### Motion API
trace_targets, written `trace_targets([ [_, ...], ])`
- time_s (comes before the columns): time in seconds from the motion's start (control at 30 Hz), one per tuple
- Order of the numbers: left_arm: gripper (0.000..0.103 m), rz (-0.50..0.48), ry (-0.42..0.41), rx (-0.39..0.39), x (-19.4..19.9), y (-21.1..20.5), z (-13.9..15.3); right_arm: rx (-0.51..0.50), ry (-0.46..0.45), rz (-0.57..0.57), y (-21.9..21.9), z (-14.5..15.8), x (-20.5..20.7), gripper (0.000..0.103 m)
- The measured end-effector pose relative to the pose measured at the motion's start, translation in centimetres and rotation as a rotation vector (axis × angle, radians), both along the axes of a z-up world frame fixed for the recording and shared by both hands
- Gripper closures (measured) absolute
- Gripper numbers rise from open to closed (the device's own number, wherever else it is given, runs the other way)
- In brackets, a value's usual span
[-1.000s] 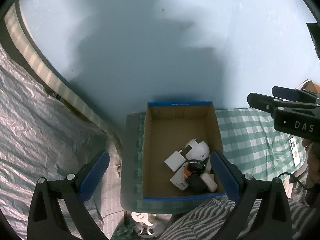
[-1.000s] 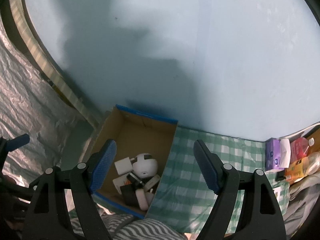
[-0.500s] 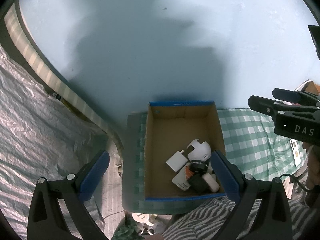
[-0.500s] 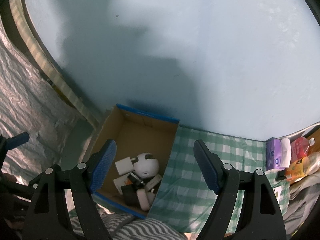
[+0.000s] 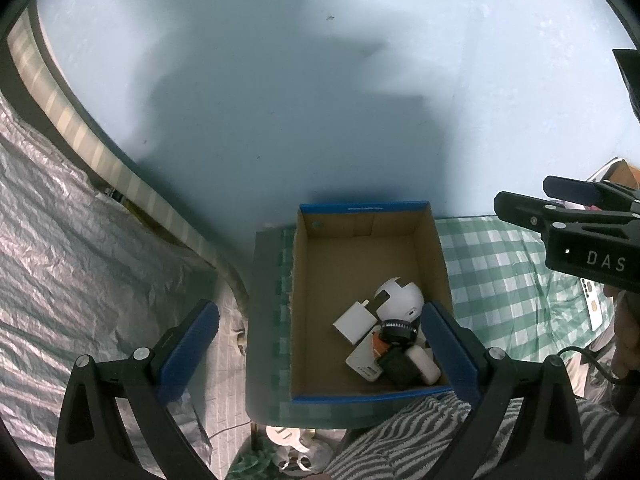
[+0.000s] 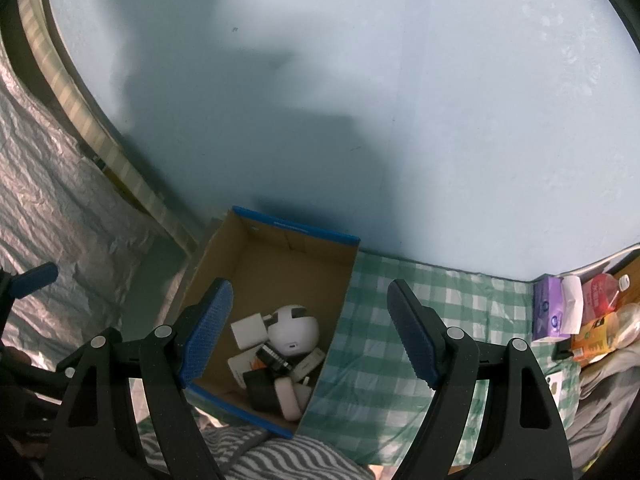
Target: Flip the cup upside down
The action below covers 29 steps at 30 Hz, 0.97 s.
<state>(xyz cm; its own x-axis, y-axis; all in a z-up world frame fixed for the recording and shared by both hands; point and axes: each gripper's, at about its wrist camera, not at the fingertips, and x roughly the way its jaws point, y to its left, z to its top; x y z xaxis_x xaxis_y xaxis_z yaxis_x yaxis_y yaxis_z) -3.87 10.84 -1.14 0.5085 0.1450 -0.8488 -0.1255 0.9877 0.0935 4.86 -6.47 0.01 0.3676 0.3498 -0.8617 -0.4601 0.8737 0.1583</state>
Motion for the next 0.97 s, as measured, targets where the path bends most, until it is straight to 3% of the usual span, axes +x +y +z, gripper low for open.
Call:
trace_targets([
  [0.97, 0.001, -0.023, -0.003, 0.0, -0.76, -0.42, 0.49, -0.004, 0.003, -0.003, 0.04, -0.32, -0.39, 0.024],
])
